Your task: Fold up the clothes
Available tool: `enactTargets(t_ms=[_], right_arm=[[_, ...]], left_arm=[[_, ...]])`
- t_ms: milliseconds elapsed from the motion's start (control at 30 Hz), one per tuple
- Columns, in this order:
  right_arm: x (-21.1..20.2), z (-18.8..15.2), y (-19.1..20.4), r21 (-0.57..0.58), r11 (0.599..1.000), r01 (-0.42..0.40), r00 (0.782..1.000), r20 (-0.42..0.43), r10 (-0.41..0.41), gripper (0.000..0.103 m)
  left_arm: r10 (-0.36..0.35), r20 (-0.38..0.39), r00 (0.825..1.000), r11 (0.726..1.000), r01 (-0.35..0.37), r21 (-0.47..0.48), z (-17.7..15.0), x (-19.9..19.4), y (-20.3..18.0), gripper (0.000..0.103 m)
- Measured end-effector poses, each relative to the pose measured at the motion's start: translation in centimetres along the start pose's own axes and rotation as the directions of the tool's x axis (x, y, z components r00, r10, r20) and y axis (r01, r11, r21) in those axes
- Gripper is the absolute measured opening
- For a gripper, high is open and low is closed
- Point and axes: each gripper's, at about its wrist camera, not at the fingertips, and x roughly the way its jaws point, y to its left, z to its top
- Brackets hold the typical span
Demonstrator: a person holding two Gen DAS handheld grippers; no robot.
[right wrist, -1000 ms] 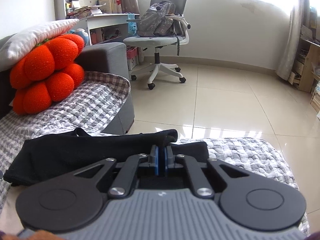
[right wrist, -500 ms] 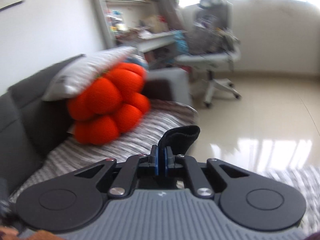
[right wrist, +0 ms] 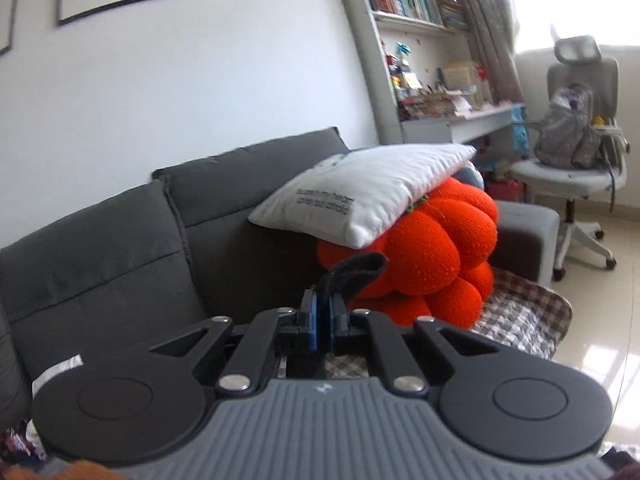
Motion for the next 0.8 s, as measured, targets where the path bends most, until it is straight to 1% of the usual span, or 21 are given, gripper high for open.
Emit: enactTargets(t_ms=[100,167,333,400,500,567,600,700,733,767,800], right_arm=[[0.7,-0.5,-0.4,0.026,1.0,0.017,1.0,-0.02,-0.016,0.007],[1.5,-1.2,-0.6,0.025,0.999,0.04,0.998,-0.047,-0.039,0.007],[4.1,-3.6,-0.7,0.001,0.997,0.076,0.988,-0.136,-0.075,0.007],[5.2,-4.3,-0.3,-0.007,0.998,0.058,0.986,-0.159,-0.058,0.008],[6.6,-5.1,0.8,-0.014,1.0,0.016,0.983,-0.183,-0.018,0.008],[7.4,-5.0,2.1,-0.031,0.999,-0.037,0.982,-0.186,0.031,0.008],[7.8,-4.9,2.7,-0.04,0.997,-0.064,0.981,-0.187,0.056,0.008],[9.2,-5.6,2.9,-0.006,0.998,-0.059,0.974,-0.217,0.056,0.008],[9.9,-6.1,2.8,-0.002,0.999,-0.043,0.97,-0.24,0.041,0.008],[10.4,-6.7,3.1,-0.011,0.998,-0.056,0.962,-0.27,0.051,0.009],[10.9,-7.3,3.3,-0.02,0.997,-0.073,0.952,-0.3,0.064,0.012]], left_arm=[[-0.037,0.015,0.999,0.999,0.037,0.018,0.0,-0.5,-0.2,0.065],[-0.032,0.008,0.999,0.999,0.031,0.028,0.1,-0.2,-0.2,0.065],[-0.014,-0.019,1.0,1.0,0.013,-0.025,0.4,0.6,0.6,0.065],[-0.016,-0.013,1.0,0.999,0.015,-0.044,0.5,0.5,0.9,0.065],[-0.019,-0.003,1.0,0.999,0.019,-0.04,0.6,0.1,1.0,0.065],[-0.019,0.006,1.0,0.998,0.019,-0.051,0.9,-0.2,1.4,0.065],[-0.008,0.021,1.0,0.998,0.009,-0.061,1.1,-0.3,1.7,0.065],[0.044,0.057,0.997,0.996,-0.039,-0.083,1.7,-0.2,2.6,0.065],[0.058,0.049,0.997,0.995,-0.054,-0.081,1.8,0.1,2.9,0.065],[0.072,0.041,0.997,0.995,-0.068,-0.078,1.9,0.4,3.1,0.065],[0.085,0.034,0.996,0.994,-0.083,-0.076,2.0,0.7,3.4,0.065]])
